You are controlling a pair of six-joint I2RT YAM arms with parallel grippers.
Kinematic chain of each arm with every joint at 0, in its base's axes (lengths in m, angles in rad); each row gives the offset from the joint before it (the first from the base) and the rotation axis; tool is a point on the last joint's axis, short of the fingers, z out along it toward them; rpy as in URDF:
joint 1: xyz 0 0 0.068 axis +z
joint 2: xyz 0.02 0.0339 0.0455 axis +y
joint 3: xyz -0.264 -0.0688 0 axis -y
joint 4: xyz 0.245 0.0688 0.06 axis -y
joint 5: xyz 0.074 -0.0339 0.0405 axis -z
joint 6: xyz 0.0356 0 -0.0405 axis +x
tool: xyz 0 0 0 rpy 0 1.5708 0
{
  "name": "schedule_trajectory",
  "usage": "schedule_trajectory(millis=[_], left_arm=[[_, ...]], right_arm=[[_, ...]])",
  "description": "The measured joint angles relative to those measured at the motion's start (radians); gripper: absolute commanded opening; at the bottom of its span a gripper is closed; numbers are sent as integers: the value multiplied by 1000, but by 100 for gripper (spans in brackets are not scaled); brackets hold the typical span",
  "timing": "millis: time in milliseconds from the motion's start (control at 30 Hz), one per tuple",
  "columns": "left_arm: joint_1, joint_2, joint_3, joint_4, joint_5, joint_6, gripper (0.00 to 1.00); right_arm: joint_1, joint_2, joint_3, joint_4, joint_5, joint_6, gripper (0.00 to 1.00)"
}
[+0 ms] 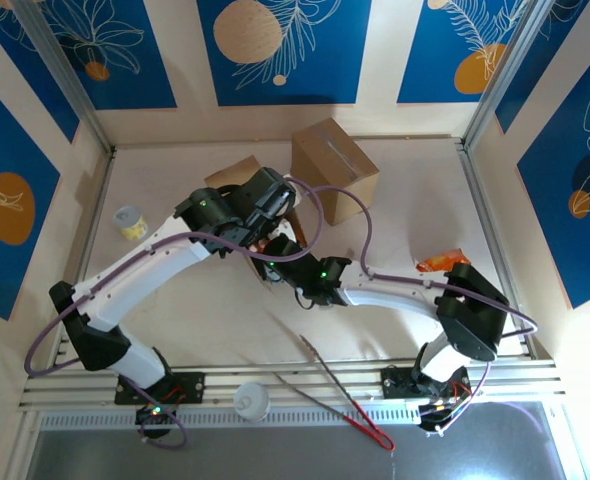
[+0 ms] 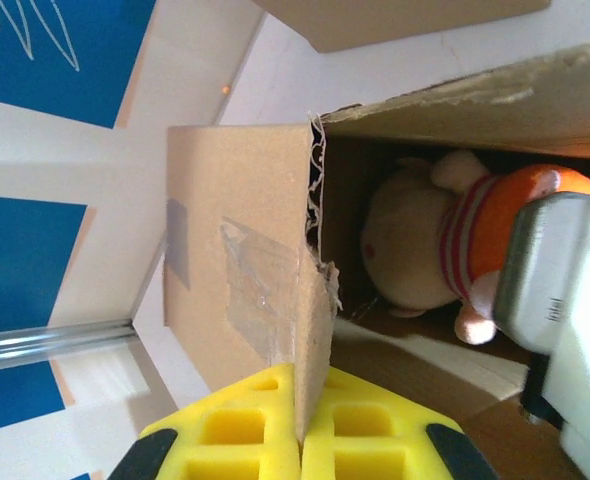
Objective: Unpack the express box
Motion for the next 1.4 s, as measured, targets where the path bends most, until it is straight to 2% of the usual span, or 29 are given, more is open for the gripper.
schedule_trajectory(millis=[200,267,400,567,600,833,1167,1400], left_arm=[[0,7,1,-10,8,0,0],[0,7,6,-14,8,0,0],[0,6,15,-15,7,0,0],[0,7,16,-26,5,0,0],[0,7,17,-29,5,0,0],[0,10,68,-56,5,-18,0],[0,53,180,-167,13,-150,0],[0,134,206,-266,12,-249,0]], right_arm=[[2,55,-2,84,48,8,56],[7,60,-9,134,76,8,52],[13,87,-11,232,120,2,28],[11,124,-5,258,142,-15,9],[10,124,-5,257,145,-16,1],[9,69,-16,241,148,-16,0],[27,-314,-53,78,64,-80,0],[29,-449,10,-116,5,-103,0]])
